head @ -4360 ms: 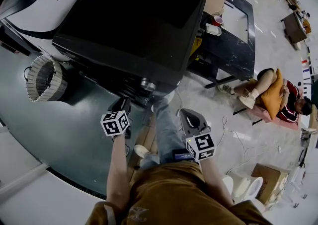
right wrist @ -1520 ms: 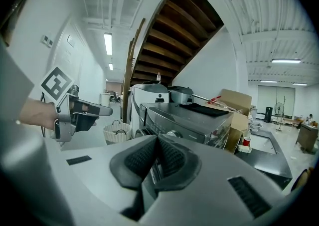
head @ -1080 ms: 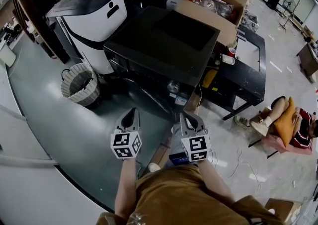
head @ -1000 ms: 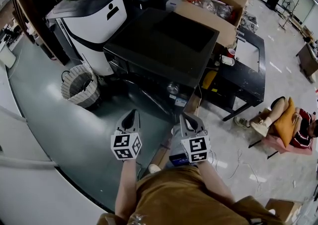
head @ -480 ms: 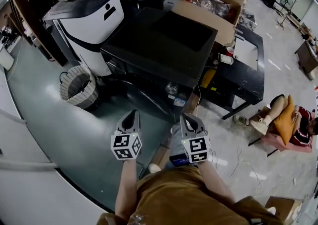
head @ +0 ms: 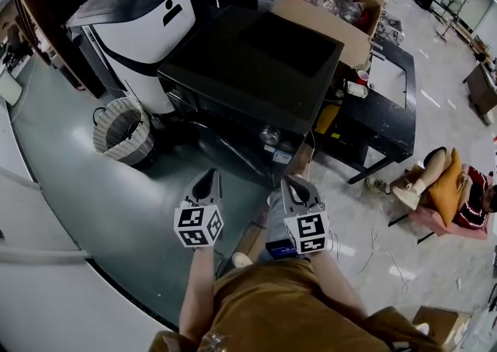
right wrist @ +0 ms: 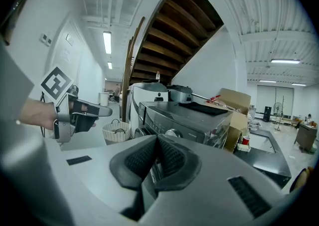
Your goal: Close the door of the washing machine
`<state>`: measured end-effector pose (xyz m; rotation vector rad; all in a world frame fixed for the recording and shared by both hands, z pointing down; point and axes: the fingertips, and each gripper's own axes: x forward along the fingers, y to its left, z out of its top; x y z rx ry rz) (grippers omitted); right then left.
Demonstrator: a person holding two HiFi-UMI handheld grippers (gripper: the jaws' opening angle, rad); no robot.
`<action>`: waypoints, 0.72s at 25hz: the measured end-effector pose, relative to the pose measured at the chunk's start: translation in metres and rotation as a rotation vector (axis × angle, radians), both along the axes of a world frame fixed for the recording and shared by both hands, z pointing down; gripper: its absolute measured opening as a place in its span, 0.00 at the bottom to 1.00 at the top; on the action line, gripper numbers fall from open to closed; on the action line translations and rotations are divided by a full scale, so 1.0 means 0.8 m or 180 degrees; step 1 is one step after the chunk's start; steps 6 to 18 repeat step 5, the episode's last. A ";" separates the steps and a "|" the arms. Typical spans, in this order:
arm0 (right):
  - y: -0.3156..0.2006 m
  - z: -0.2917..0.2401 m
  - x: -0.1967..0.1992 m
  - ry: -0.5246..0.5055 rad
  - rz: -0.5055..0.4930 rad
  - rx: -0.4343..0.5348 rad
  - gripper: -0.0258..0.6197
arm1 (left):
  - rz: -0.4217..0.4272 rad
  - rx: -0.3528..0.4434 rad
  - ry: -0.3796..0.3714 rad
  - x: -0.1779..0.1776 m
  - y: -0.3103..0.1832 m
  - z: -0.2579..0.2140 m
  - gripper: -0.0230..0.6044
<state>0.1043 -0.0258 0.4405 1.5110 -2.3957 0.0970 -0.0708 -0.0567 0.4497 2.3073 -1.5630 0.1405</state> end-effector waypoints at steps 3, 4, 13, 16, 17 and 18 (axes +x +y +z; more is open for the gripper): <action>0.000 0.002 -0.001 -0.0010 -0.0016 -0.0025 0.06 | 0.0009 -0.0027 0.0019 0.002 0.000 0.003 0.09; 0.001 0.002 0.000 -0.0005 -0.0017 -0.0036 0.06 | 0.0012 -0.0036 0.0026 0.004 0.000 0.004 0.09; 0.001 0.003 0.001 0.0001 -0.0018 -0.0048 0.06 | 0.0016 -0.0044 0.0033 0.005 0.001 0.005 0.09; 0.001 0.003 0.001 0.0001 -0.0018 -0.0048 0.06 | 0.0016 -0.0044 0.0033 0.005 0.001 0.005 0.09; 0.001 0.003 0.001 0.0001 -0.0018 -0.0048 0.06 | 0.0016 -0.0044 0.0033 0.005 0.001 0.005 0.09; 0.001 0.003 0.001 0.0001 -0.0018 -0.0048 0.06 | 0.0016 -0.0044 0.0033 0.005 0.001 0.005 0.09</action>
